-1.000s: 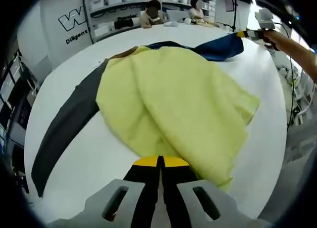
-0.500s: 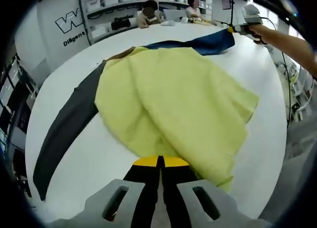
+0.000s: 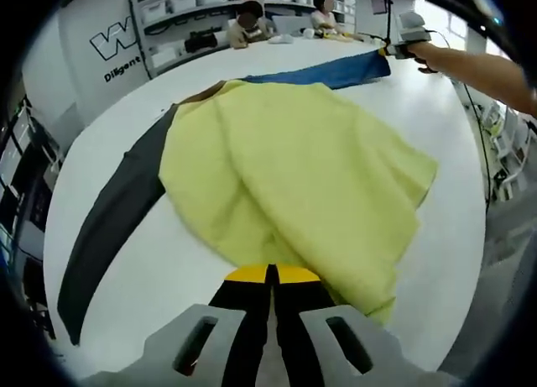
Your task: Fold the garment on the visible template until the final outline fits inside the template.
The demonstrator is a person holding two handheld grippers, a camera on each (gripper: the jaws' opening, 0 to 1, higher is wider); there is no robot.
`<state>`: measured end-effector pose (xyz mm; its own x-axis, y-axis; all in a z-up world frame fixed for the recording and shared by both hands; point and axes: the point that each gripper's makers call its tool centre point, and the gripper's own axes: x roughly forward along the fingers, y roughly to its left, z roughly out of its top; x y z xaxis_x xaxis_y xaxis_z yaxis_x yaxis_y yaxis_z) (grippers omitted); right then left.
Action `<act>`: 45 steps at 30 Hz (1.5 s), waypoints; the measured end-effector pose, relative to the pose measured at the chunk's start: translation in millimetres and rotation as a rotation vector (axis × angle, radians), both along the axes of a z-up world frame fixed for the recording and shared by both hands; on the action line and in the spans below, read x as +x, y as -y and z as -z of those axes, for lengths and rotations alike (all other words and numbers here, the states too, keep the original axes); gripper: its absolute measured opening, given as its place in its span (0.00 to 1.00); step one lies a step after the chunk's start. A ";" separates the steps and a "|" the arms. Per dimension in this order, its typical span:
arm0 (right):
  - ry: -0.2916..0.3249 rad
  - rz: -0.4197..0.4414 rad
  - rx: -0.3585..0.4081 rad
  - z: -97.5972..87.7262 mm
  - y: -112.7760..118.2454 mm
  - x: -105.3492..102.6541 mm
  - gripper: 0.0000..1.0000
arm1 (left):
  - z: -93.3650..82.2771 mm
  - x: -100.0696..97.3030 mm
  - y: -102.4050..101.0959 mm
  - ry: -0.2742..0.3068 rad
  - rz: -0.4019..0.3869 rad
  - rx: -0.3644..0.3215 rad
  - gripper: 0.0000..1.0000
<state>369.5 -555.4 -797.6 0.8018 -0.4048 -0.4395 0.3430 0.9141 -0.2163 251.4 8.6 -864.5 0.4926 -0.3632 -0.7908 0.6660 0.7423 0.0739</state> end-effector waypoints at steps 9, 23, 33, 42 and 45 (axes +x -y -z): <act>-0.030 0.013 -0.038 14.3 11.9 5.4 0.00 | 0.3 0.2 0.5 -0.010 0.022 0.006 0.00; -0.173 0.030 -0.026 48.8 29.1 -15.6 0.04 | 0.3 -0.2 0.2 -0.012 0.020 0.006 0.00; -0.229 0.018 0.002 62.7 31.5 -31.4 0.02 | 0.2 -0.1 -0.1 -0.008 0.021 0.008 0.00; -0.155 -0.004 -0.016 34.0 19.3 -22.5 0.06 | 0.1 0.0 0.0 -0.002 0.021 0.010 0.00; -0.078 -0.038 -0.012 9.2 9.5 -12.8 0.16 | 0.0 -0.1 0.1 0.002 0.020 0.009 0.00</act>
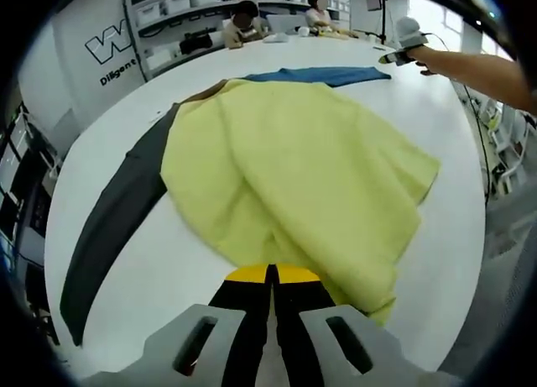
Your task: Fold the garment on the visible template until the final outline fits inside the template.
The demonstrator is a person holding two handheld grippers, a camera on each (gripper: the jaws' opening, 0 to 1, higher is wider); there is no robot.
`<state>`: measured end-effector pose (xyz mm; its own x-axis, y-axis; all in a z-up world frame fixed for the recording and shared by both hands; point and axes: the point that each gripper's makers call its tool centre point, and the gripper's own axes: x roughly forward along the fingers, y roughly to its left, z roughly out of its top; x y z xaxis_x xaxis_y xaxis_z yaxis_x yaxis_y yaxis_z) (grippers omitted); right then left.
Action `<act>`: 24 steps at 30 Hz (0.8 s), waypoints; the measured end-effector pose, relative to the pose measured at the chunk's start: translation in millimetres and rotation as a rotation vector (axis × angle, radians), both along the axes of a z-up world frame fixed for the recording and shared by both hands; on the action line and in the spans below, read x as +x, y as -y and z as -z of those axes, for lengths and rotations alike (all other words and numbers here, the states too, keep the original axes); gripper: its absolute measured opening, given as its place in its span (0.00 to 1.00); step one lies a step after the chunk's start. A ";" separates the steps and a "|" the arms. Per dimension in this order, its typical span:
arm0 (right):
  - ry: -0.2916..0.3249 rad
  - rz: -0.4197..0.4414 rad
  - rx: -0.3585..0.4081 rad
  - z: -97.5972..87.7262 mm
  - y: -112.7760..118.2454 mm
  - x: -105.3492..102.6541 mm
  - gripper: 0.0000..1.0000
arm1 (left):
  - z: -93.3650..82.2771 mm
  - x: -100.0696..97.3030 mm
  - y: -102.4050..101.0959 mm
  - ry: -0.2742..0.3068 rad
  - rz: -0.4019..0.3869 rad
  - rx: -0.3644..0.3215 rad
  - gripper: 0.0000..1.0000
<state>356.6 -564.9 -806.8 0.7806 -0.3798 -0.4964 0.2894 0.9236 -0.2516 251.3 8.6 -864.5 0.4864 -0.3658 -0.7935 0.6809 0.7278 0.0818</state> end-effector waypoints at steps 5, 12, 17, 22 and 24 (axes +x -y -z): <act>0.062 -0.069 -0.015 -27.7 -20.0 4.4 0.21 | -0.4 0.4 0.2 0.010 -0.002 -0.007 0.00; 0.122 -0.285 0.011 -62.9 -105.7 -9.4 0.23 | -0.7 0.9 0.2 0.021 -0.012 -0.022 0.00; 0.109 -0.450 0.046 -64.8 -178.8 -33.7 0.22 | -0.8 1.4 0.7 0.023 -0.015 -0.023 0.00; 0.077 -0.625 0.105 -58.5 -259.6 -68.7 0.23 | -0.8 2.5 1.6 0.026 -0.022 -0.027 0.00; 0.064 -0.659 0.086 -57.3 -275.3 -77.8 0.24 | -0.7 2.8 1.6 0.029 -0.023 -0.027 0.00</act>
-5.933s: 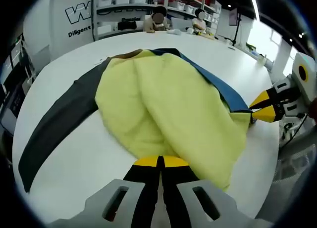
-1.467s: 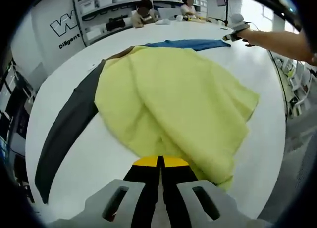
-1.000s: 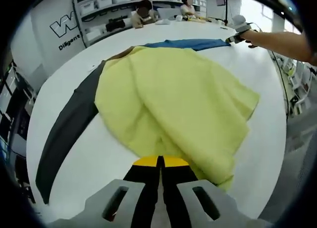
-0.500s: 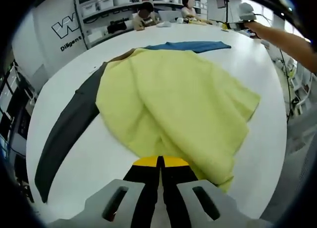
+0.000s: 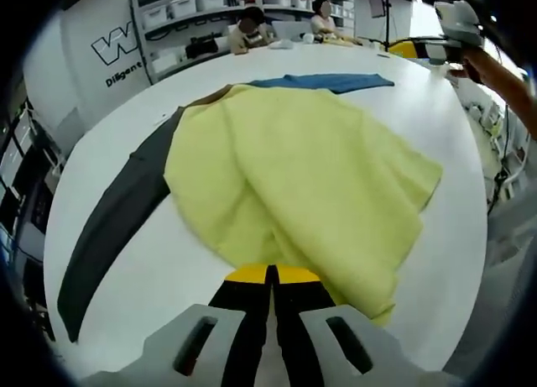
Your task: Fold the garment on the visible template until the final outline fits inside the template.
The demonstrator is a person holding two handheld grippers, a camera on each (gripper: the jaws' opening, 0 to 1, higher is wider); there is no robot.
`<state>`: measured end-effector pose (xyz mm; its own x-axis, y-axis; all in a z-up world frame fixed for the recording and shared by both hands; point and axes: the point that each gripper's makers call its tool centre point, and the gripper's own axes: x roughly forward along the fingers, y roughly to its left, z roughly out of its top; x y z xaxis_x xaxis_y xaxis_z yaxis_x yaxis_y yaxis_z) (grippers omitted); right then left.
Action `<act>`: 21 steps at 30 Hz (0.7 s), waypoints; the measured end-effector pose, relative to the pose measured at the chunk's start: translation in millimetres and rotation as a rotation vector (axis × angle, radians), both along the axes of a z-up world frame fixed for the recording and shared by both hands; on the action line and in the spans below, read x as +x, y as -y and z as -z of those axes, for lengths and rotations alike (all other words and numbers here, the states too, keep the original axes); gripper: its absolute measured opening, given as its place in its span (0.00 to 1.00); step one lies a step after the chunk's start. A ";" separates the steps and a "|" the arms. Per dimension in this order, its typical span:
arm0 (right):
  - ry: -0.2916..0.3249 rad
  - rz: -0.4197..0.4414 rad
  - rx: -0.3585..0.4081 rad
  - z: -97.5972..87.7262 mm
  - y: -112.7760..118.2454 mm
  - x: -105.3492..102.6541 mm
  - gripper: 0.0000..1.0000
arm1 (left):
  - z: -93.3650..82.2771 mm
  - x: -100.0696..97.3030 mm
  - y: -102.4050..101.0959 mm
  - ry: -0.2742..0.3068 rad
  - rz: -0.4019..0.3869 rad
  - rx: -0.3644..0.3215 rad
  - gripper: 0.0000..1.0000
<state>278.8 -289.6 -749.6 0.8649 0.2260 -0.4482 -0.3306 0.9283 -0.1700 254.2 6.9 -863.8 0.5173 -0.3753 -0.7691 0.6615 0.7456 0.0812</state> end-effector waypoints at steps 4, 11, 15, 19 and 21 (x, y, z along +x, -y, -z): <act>-0.017 -0.066 0.014 5.1 -31.6 -20.2 0.24 | -0.3 -1.3 1.8 0.000 -0.003 -0.006 0.01; -0.042 -0.132 -0.004 14.9 -60.7 -47.5 0.24 | -6.7 -8.8 5.0 0.017 0.006 -0.017 0.10; -0.054 -0.152 -0.015 18.1 -67.9 -59.0 0.24 | -16.0 -10.4 5.1 0.040 0.001 -0.034 0.18; -0.054 -0.164 -0.029 19.0 -71.8 -68.1 0.24 | -25.3 -17.7 4.7 0.053 0.002 -0.056 0.20; -0.057 -0.173 -0.040 19.9 -74.6 -72.4 0.24 | -29.1 -23.3 5.6 0.053 0.002 -0.070 0.24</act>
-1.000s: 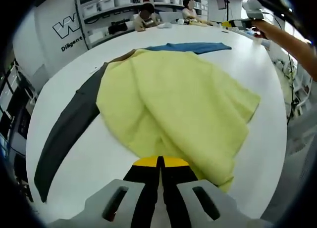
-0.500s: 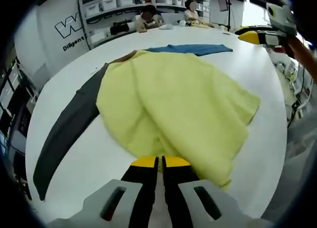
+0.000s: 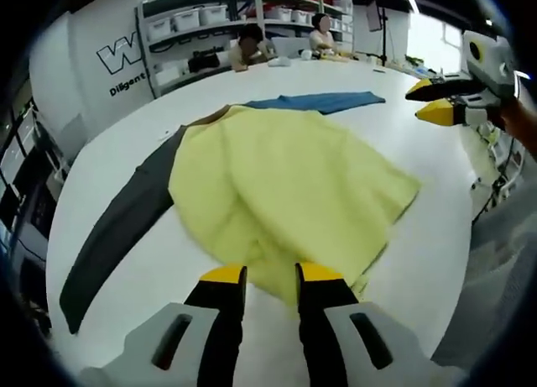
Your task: Fold the garment on the visible template until the final outline fits inside the template.
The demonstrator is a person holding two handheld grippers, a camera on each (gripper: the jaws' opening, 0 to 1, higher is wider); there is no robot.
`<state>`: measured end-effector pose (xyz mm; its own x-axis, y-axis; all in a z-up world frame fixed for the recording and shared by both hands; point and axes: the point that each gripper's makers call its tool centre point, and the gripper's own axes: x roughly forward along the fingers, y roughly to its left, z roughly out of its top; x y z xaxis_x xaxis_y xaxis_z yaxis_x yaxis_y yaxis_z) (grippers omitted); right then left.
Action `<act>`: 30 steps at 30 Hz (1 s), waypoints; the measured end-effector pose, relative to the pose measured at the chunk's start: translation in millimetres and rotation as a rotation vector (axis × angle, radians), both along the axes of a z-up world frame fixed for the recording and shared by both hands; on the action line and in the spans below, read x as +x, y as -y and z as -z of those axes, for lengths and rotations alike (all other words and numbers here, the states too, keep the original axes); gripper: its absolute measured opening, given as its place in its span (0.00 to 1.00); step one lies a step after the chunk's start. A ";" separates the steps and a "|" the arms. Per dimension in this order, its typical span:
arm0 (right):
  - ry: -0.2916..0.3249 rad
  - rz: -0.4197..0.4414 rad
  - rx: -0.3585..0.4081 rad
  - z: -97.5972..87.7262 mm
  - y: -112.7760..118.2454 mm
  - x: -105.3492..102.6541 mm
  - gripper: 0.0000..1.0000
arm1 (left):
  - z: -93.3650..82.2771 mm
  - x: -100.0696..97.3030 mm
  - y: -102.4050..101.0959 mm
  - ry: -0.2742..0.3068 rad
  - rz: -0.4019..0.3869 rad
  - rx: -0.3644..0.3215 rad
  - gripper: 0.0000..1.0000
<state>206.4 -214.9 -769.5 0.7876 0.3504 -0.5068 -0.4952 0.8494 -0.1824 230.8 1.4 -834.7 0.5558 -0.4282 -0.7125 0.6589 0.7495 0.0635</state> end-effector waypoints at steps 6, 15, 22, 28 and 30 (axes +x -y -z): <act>-0.019 -0.035 -0.025 8.8 -11.2 -18.3 0.24 | -7.7 -24.1 0.2 -0.011 -0.001 -0.038 0.33; -0.068 -0.101 -0.067 29.6 -25.0 -41.5 0.24 | -4.6 -54.3 -3.5 -0.045 -0.045 -0.098 0.39; -0.101 -0.130 -0.084 39.4 -28.2 -51.3 0.25 | -4.1 -75.2 1.9 -0.050 -0.060 -0.145 0.44; -0.127 -0.173 -0.149 56.9 -28.3 -59.1 0.24 | -2.1 -77.3 7.6 -0.049 -0.038 -0.147 0.49; -0.140 -0.180 -0.173 63.2 -26.8 -60.6 0.24 | -0.4 -77.6 9.3 -0.054 -0.033 -0.150 0.49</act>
<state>145.8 -188.2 -832.7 0.6384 0.3769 -0.6711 -0.6661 0.7075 -0.2363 153.3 -7.9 -834.3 0.5342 -0.5142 -0.6710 0.6328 0.7695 -0.0858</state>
